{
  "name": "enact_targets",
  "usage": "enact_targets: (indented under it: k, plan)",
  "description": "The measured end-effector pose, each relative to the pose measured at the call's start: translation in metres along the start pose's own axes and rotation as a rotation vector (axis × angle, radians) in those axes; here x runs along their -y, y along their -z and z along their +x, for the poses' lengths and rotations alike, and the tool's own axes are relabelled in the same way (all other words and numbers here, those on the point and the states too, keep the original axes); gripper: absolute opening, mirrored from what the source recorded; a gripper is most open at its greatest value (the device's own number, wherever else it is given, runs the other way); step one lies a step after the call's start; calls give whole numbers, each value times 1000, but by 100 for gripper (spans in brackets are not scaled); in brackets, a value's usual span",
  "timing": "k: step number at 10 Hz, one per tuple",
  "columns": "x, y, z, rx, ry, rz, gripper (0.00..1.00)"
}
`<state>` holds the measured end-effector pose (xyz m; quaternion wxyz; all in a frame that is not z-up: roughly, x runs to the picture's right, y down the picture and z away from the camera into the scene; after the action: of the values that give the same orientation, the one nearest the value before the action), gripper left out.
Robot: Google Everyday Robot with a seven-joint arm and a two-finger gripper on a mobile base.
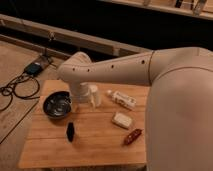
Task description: Place the ceramic cup over the eraser
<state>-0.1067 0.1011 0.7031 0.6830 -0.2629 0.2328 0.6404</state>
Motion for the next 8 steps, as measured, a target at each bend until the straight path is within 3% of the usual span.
enact_targets:
  k: [2, 4, 8]
  plan:
    - [0, 0, 0, -3, 2, 4, 65]
    - [6, -8, -11, -9, 45, 44, 65]
    - [6, -26, -56, -9, 126, 63, 65]
